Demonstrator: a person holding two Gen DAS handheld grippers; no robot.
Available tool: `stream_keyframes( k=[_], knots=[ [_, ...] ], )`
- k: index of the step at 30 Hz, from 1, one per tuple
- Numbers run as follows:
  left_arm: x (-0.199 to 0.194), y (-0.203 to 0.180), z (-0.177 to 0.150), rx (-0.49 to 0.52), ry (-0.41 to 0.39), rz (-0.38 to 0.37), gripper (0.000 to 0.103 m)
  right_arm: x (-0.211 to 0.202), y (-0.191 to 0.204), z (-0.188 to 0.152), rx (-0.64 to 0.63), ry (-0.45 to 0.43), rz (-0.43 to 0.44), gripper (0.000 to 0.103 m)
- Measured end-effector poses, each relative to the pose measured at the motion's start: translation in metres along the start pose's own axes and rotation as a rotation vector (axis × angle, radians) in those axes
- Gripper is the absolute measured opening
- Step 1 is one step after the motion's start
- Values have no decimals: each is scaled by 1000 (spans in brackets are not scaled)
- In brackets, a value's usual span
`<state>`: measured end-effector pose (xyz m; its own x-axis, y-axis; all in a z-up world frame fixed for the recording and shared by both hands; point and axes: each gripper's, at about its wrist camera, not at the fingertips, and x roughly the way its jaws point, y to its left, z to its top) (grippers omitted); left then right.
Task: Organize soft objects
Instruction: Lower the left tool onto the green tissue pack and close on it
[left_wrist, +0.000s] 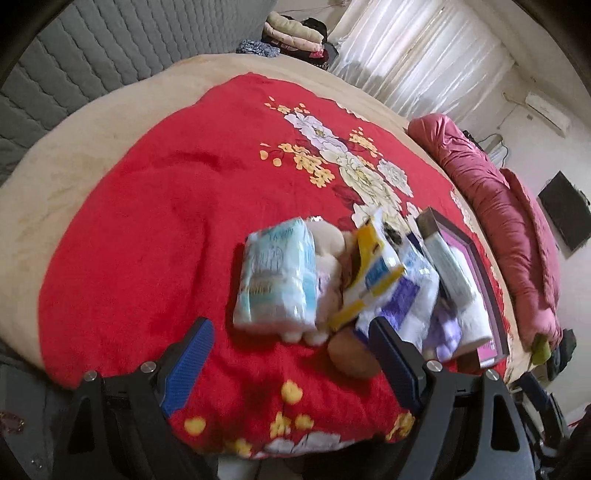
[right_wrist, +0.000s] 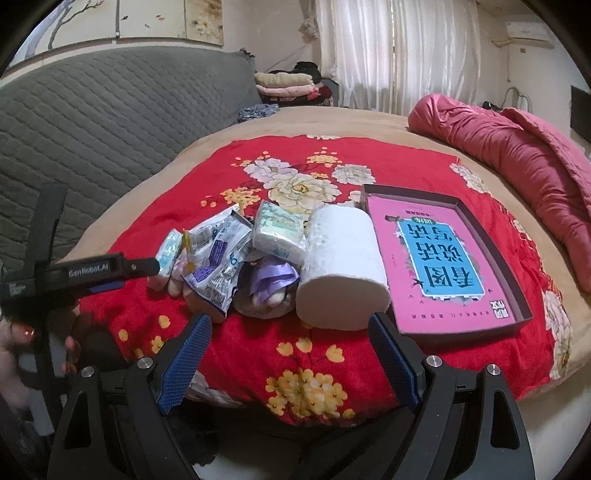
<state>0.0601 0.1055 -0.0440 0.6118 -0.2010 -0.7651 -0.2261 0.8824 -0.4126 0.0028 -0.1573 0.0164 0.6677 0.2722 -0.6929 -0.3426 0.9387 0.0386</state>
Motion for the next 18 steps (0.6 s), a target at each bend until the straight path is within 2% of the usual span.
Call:
stream_keyframes(
  k=[10,18],
  knots=[
    [35,28,16,-86,43,-52,73,21,-2,24,-30,-17,-14,87],
    [46,32,17,-89,60,-91,67,58,12,52,-125,-19,-39,87]
  ],
)
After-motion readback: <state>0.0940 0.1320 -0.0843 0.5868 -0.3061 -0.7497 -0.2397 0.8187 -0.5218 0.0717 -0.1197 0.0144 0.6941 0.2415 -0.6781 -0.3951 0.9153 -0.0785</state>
